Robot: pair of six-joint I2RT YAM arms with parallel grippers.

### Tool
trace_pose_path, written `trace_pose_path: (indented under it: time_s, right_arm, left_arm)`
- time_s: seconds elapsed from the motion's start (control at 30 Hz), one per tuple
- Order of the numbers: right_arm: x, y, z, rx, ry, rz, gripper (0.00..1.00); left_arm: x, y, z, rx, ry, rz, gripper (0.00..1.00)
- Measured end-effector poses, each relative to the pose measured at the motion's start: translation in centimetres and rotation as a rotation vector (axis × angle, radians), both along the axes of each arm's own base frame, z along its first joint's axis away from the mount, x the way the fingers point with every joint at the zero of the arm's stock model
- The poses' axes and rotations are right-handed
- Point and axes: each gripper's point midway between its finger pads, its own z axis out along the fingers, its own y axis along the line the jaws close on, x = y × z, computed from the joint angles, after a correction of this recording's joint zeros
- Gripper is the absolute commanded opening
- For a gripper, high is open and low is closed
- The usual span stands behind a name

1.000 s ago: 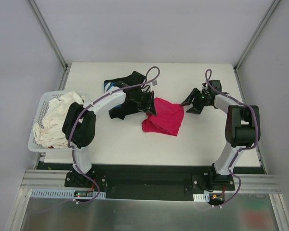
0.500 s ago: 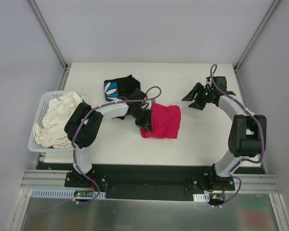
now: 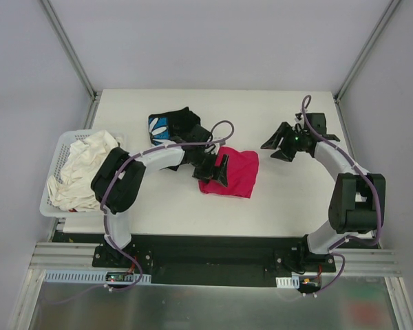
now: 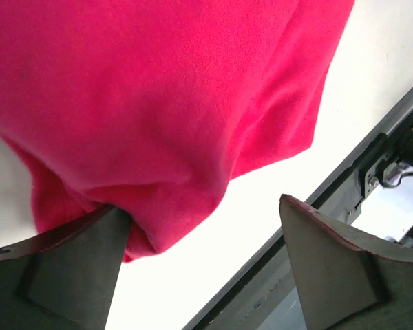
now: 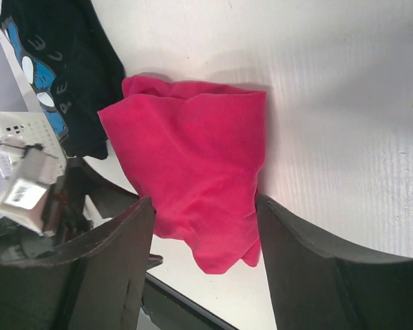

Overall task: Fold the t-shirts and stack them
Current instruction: Put the neatly folded tshirt into the corner of the board with both arms

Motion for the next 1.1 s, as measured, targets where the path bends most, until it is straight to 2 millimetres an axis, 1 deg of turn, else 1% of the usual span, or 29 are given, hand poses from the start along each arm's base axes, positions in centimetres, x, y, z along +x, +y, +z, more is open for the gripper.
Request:
trace_pose_path:
  time_s: [0.13, 0.33, 0.4, 0.47, 0.53, 0.6, 0.73, 0.87, 0.93, 1.1]
  right_arm:
    - [-0.3, 0.0, -0.4, -0.003, 0.008, 0.004, 0.63]
    - [-0.8, 0.0, -1.2, -0.003, 0.022, 0.005, 0.63]
    - [-0.9, 0.0, -1.5, -0.002, 0.031, 0.004, 0.63]
    - [-0.9, 0.0, -1.8, -0.002, 0.033, 0.005, 0.63]
    - [-1.0, 0.1, -2.1, 0.0, 0.035, 0.008, 0.63]
    - [-1.0, 0.2, -2.5, -0.001, 0.039, 0.008, 0.63]
    - [-1.0, 0.2, -3.3, -0.001, 0.049, 0.009, 0.63]
    - [-0.8, 0.2, -3.8, 0.0, 0.048, 0.009, 0.63]
    - [-0.8, 0.2, -4.0, 0.0, 0.051, 0.009, 0.63]
    - [-0.6, 0.2, -4.0, 0.0, 0.043, 0.01, 0.63]
  left_arm:
    - [0.6, 0.7, 2.0, 0.019, -0.07, 0.013, 0.91]
    - [2.9, 0.9, 7.2, 0.013, -0.236, 0.033, 0.95]
    - [3.6, 1.2, 8.2, 0.018, -0.28, 0.049, 0.95]
    - [4.4, 1.4, 8.7, 0.018, -0.302, 0.057, 0.95]
    - [4.9, 1.5, 8.3, 0.026, -0.3, 0.06, 0.95]
    - [5.3, 1.6, 7.2, 0.043, -0.281, 0.064, 0.95]
    - [5.6, 2.1, 3.6, 0.1, -0.21, 0.06, 0.96]
    - [5.7, 2.8, 1.2, 0.138, -0.165, 0.051, 0.95]
    - [6.0, 3.2, 0.7, 0.145, -0.156, 0.056, 0.96]
    - [7.4, 4.5, 0.7, 0.143, -0.162, 0.094, 0.95]
